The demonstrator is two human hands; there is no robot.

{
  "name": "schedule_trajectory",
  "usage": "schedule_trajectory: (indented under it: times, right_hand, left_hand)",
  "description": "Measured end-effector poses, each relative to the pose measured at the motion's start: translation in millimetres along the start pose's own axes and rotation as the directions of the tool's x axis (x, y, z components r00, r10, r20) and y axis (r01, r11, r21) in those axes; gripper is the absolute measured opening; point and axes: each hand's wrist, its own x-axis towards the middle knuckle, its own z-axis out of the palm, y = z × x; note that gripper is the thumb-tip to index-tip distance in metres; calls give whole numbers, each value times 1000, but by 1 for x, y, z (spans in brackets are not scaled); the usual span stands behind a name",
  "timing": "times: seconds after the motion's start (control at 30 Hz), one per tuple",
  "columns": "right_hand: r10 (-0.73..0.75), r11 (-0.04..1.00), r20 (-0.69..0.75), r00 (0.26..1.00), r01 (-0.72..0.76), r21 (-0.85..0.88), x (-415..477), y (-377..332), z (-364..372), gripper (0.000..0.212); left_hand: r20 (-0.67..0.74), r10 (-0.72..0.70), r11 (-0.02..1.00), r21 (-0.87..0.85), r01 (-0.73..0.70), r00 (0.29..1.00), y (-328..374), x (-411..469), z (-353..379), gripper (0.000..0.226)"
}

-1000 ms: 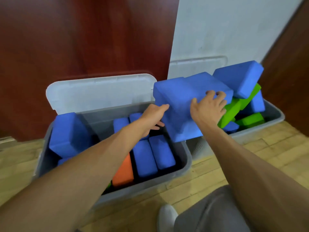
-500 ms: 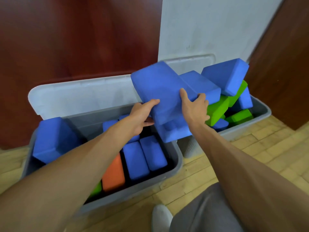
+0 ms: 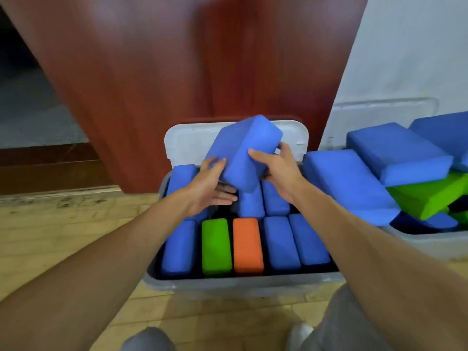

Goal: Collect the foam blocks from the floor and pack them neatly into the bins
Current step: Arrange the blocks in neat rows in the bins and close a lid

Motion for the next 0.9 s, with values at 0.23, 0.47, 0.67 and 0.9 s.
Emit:
schedule_trajectory:
  times: [0.23, 0.47, 0.67, 0.9]
  right_hand:
    - [-28, 962, 24, 999, 34, -272, -3, 19, 33, 70]
    - [19, 861, 77, 997, 22, -507, -3, 30, 40, 52]
    - [170, 829, 118, 978, -77, -554, 3, 41, 40, 41]
    - [120, 736, 94, 988, -25, -676, 28, 55, 51, 37]
  left_hand:
    - [-143, 184, 895, 432, -106, 973, -21, 1, -36, 36]
    - [-194, 167, 983, 107, -148, 967, -27, 1, -35, 22]
    - [-175, 210, 953, 255, -161, 962, -45, 17, -32, 38]
    - [-341, 379, 857, 480, -188, 860, -52, 45, -44, 29]
